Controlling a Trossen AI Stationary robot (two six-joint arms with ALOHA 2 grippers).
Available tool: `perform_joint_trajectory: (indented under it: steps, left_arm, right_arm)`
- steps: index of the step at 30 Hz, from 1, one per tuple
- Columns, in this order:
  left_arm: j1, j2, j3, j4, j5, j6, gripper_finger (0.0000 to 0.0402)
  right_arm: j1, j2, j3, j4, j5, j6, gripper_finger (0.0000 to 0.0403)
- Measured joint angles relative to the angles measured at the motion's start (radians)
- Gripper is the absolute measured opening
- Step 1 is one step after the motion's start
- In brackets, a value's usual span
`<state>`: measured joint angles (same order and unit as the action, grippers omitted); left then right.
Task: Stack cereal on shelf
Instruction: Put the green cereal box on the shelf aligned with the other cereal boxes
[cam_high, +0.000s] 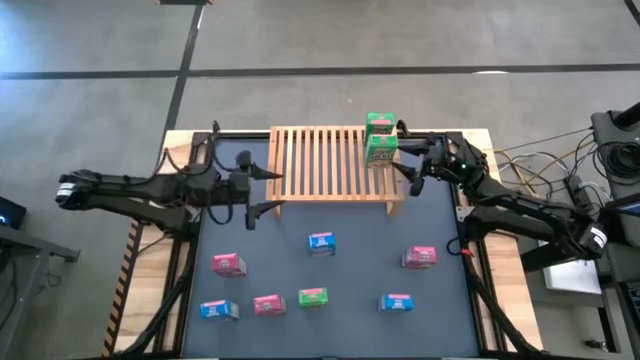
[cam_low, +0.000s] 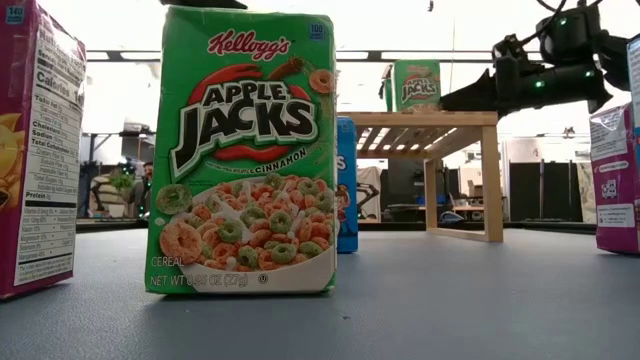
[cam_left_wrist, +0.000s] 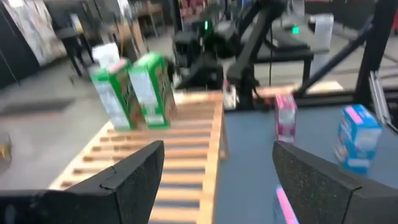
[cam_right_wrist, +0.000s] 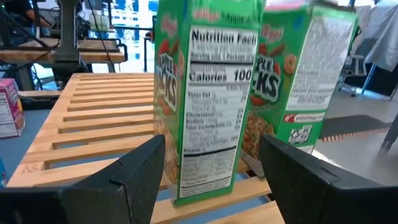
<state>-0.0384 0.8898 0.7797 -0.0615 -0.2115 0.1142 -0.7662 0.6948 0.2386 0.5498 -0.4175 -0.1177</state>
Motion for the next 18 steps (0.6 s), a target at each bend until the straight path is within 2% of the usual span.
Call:
perform_joint_trajectory:
  steps: [3, 7, 12, 18]
  left_arm:
    - [0.000, 0.002, 0.095, -0.207, 0.000, -0.072, 0.0282]
    - [-0.017, 0.031, 0.159, -0.328, 0.013, -0.132, 0.0282]
    - [-0.094, 0.110, 0.148, -0.332, 0.020, -0.205, 0.0282]
    - [-0.243, 0.274, 0.146, -0.249, -0.026, -0.273, 0.0273]
  right_arm:
    - [0.000, -0.053, 0.000, -0.042, 0.000, 0.001, 0.0249]
    - [0.000, -0.125, 0.000, -0.107, 0.001, 0.001, 0.0247]
    - [0.006, -0.199, 0.000, -0.136, -0.005, 0.043, 0.0247]
    - [0.055, -0.257, 0.000, -0.152, -0.035, 0.090, 0.0242]
